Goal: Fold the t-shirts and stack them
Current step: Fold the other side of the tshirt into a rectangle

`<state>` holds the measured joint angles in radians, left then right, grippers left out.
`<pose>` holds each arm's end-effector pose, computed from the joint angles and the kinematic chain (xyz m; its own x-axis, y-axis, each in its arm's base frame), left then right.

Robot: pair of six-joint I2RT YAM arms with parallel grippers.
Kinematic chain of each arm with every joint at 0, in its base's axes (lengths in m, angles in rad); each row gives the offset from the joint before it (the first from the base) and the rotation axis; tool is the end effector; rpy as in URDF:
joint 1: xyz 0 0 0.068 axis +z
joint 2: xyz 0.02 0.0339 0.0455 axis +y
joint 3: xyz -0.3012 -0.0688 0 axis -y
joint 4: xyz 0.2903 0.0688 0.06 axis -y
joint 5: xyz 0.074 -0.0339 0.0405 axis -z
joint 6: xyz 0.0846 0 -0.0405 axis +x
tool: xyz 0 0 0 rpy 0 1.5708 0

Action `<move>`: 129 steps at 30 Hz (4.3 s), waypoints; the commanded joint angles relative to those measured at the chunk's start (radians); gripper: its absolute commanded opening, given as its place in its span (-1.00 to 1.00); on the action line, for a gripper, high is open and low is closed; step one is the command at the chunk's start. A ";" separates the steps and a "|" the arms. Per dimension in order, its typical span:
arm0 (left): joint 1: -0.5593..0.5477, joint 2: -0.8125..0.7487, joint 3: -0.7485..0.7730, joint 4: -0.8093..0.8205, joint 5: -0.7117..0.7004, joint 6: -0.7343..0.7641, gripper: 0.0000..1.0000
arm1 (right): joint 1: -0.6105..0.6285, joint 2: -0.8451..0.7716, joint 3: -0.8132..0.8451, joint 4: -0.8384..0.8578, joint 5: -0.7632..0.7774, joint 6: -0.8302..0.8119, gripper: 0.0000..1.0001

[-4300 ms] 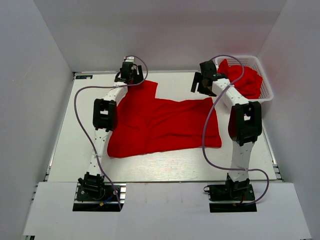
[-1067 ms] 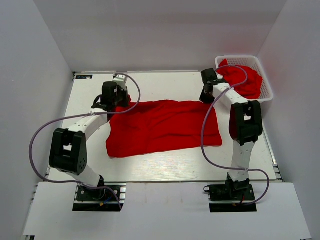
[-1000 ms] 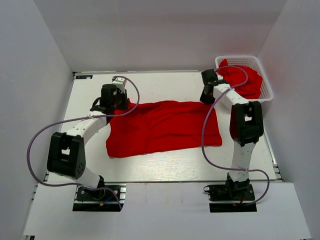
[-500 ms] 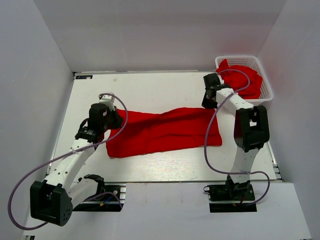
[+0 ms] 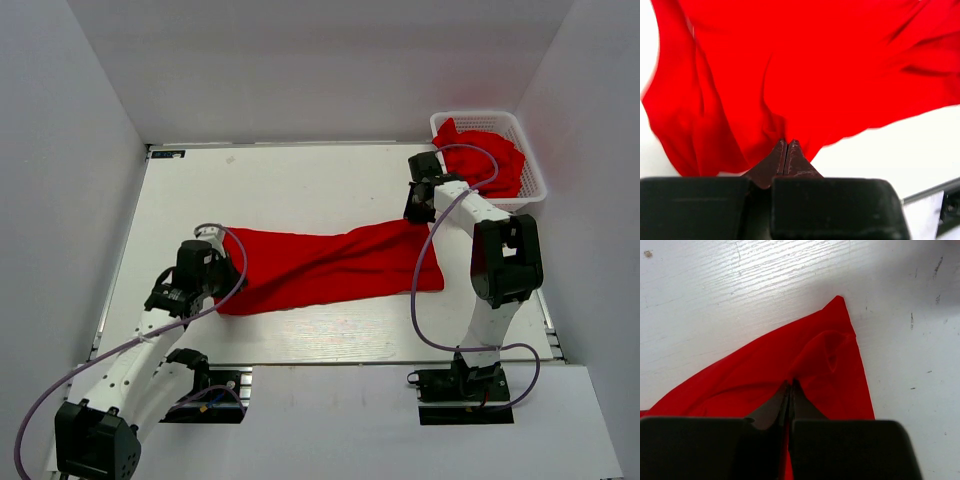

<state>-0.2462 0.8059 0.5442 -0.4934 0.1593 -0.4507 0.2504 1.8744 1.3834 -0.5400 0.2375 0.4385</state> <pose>0.2121 -0.0671 0.2057 -0.7519 -0.2545 -0.6081 0.0279 0.9094 -0.4151 0.4648 0.0983 0.1829 -0.8050 0.2201 -0.5510 0.2409 0.9699 0.0355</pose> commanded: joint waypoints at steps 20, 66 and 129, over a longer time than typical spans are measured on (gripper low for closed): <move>-0.021 0.078 -0.121 -0.146 -0.004 -0.213 -1.00 | -0.008 -0.110 -0.116 0.012 0.037 0.025 -1.00; -0.022 0.409 0.367 -0.307 -0.069 0.136 1.00 | 0.000 -0.349 -0.233 -0.124 0.045 0.025 0.81; -0.077 0.773 0.548 -0.498 -0.256 0.253 0.09 | -0.010 -0.402 -0.196 -0.109 -0.023 -0.119 0.81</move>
<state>-0.3286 1.5940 1.0615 -0.9802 -0.0368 -0.1638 0.2462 1.4792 1.1500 -0.6548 0.1860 0.3313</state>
